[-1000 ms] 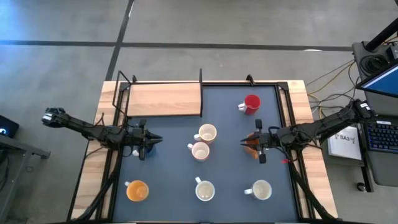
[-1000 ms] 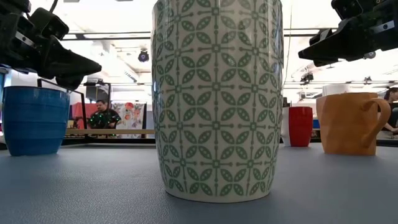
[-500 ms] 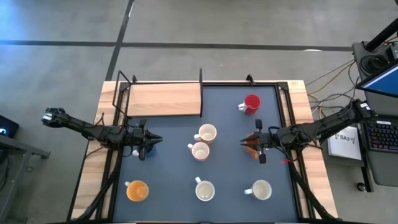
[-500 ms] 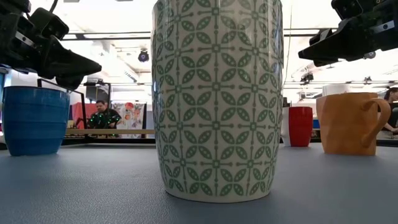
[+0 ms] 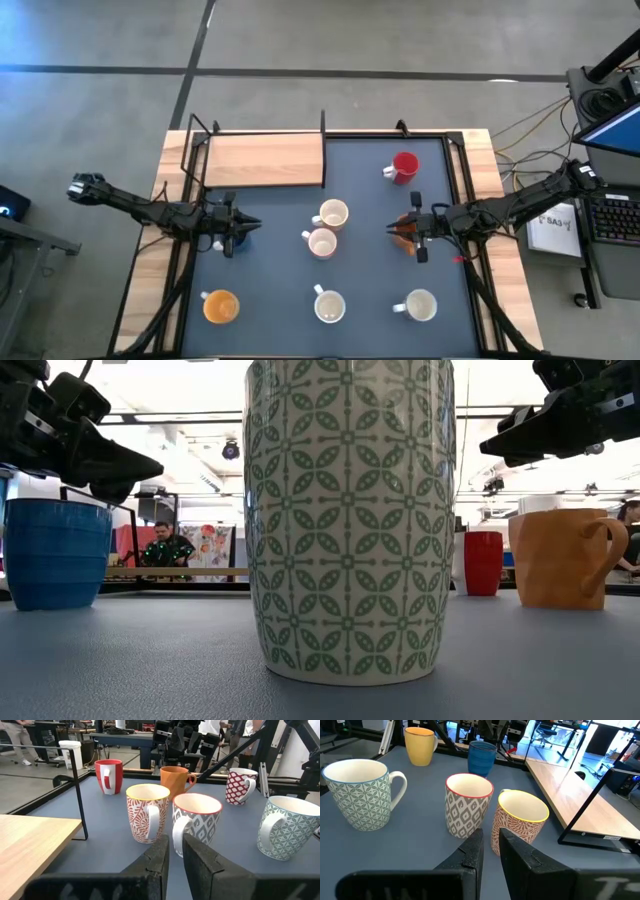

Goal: Place coffee mugs
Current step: Put the blue mug on the shelf

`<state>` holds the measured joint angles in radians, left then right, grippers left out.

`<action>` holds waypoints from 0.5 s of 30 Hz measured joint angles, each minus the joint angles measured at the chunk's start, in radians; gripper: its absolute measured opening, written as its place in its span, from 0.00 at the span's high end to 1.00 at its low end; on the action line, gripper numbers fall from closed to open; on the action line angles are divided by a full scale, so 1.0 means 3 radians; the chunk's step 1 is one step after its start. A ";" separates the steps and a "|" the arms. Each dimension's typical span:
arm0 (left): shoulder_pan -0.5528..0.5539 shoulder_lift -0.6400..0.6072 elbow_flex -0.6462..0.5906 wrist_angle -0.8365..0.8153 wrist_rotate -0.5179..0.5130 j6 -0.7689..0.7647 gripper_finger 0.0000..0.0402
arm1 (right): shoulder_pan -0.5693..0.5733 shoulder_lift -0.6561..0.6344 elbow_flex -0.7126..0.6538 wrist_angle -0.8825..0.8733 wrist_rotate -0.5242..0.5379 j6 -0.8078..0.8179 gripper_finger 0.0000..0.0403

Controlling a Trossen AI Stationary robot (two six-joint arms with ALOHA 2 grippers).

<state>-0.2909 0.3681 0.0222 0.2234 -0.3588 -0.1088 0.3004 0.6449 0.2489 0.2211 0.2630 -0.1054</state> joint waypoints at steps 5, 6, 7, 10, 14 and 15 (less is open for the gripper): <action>0.0000 0.0000 0.0000 0.0000 -0.0006 0.0006 0.91 | 0.0001 0.0000 0.0000 -0.0001 0.0000 0.0000 0.88; 0.0000 0.0000 0.0000 0.0000 -0.0007 0.0006 0.91 | 0.0000 0.0000 0.0000 -0.0001 0.0000 0.0000 0.88; 0.0000 0.0000 -0.0001 0.0000 -0.0008 0.0006 0.91 | 0.0001 0.0000 0.0000 0.0000 0.0000 0.0000 0.88; 0.0000 0.0001 0.0000 0.0000 -0.0012 0.0006 0.91 | 0.0001 0.0000 0.0000 0.0000 0.0000 0.0000 0.88; 0.0000 0.0000 0.0000 0.0001 -0.0021 0.0007 0.91 | 0.0001 0.0000 0.0000 -0.0001 0.0000 0.0000 0.88; 0.0000 0.0000 0.0000 0.0002 -0.0022 0.0010 0.91 | 0.0000 0.0000 0.0000 -0.0001 0.0000 0.0001 0.88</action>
<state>-0.2909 0.3679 0.0221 0.2239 -0.3653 -0.1057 0.3005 0.6449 0.2489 0.2207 0.2630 -0.1051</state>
